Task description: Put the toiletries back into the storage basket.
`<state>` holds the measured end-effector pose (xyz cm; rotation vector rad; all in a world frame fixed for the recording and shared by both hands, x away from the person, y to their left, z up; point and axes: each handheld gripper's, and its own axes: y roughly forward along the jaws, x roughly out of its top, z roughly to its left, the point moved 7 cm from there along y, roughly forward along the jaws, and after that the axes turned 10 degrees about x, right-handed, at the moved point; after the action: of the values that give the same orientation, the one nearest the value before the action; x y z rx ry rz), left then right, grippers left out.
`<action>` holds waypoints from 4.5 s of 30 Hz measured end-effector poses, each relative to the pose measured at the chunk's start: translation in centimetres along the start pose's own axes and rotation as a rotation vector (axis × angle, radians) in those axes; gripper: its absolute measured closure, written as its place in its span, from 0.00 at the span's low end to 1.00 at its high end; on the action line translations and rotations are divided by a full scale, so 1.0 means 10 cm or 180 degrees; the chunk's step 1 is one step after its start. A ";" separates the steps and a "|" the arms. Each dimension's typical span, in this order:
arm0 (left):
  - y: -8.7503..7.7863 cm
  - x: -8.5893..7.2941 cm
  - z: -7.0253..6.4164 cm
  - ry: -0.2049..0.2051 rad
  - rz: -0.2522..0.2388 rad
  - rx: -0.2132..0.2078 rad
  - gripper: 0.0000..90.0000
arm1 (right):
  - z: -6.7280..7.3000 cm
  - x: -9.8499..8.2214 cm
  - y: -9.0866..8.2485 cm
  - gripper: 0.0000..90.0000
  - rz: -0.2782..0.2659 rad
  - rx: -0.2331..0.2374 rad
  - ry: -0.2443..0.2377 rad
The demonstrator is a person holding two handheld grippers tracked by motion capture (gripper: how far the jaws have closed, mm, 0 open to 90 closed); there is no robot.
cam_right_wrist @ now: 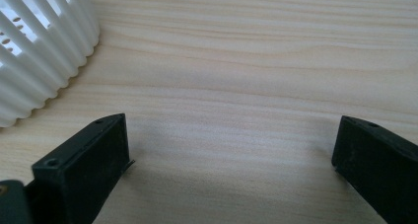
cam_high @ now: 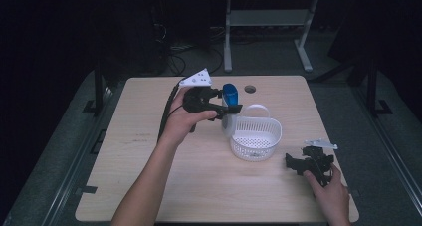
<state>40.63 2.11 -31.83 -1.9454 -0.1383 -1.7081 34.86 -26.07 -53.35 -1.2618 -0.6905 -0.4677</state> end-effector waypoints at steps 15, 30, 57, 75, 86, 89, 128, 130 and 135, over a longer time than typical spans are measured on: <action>0.25 0.00 -0.06 0.0002 0.0029 -0.0093 0.40 | 0.00 0.00 0.00 0.00 0.0001 0.0000 -0.0001; 0.38 -0.12 -0.07 -0.0005 0.0067 -0.0119 0.40 | 0.00 0.00 0.00 0.00 0.0004 0.0001 -0.0002; 0.56 -0.46 -0.06 -0.0018 0.0174 -0.0158 0.40 | 0.00 0.00 0.00 0.00 0.0004 0.0001 -0.0001; 0.63 -0.72 -0.06 -0.0017 0.0236 -0.0166 0.40 | 0.00 0.00 0.00 0.00 0.0005 0.0000 0.0017; 0.65 -0.85 -0.04 -0.0024 0.0293 -0.0141 0.40 | 0.00 0.00 0.00 0.00 0.0003 -0.0001 0.0002; 0.65 -0.88 -0.04 -0.0032 0.0296 -0.0142 0.40 | 0.00 0.00 0.00 0.00 0.0004 -0.0002 0.0001; 0.36 -0.66 -0.02 -0.0058 0.0131 -0.0016 0.25 | 0.00 0.00 0.00 0.00 0.0004 -0.0002 -0.0001; 0.34 -0.65 -0.02 -0.0042 0.0139 -0.0015 0.25 | 0.00 0.00 0.00 0.00 0.0004 -0.0003 0.0000; 0.22 -0.63 0.02 -0.0058 0.0207 0.0089 0.23 | 0.00 0.00 0.00 0.00 0.0004 -0.0002 0.0000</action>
<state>40.53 2.08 -38.54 -1.9246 -0.1041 -1.6384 34.86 -26.07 -53.36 -1.2627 -0.6896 -0.4670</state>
